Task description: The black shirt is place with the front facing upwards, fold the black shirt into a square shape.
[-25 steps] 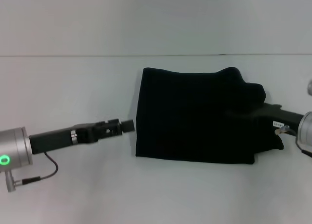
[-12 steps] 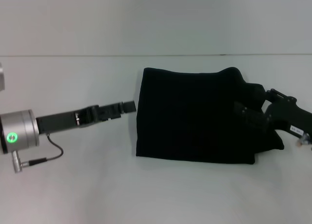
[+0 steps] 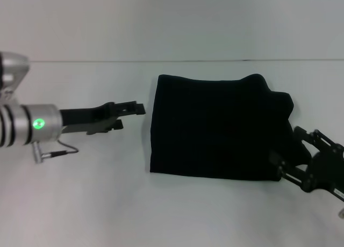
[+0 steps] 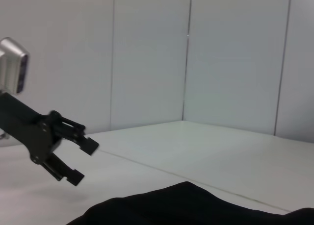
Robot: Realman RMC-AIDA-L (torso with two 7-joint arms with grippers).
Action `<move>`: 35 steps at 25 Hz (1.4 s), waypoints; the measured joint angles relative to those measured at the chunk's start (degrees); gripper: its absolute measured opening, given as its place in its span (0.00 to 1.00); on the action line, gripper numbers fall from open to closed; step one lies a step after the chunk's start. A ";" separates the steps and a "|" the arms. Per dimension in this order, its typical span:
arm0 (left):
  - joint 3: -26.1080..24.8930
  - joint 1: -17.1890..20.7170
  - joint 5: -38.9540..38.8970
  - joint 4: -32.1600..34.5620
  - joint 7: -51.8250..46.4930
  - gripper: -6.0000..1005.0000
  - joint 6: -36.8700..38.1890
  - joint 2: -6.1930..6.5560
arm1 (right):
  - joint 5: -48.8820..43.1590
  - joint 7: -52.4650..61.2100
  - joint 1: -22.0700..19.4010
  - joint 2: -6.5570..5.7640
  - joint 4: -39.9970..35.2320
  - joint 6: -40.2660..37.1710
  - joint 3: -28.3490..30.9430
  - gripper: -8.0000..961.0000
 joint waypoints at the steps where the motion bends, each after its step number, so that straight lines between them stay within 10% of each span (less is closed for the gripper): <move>1: 1.60 -1.16 0.78 0.00 -1.68 0.93 -1.43 0.00 | -0.01 -0.60 -0.46 0.00 0.34 -0.41 0.37 0.89; 12: 8.79 -8.69 4.54 -2.83 -6.17 0.91 -13.18 -2.47 | -0.47 -1.25 -2.80 -0.07 0.64 -1.41 0.22 0.89; 35: 9.21 -8.29 3.88 -1.83 -2.85 0.86 -17.69 -6.79 | -0.64 -1.52 -3.04 -0.16 1.03 -3.18 0.06 0.89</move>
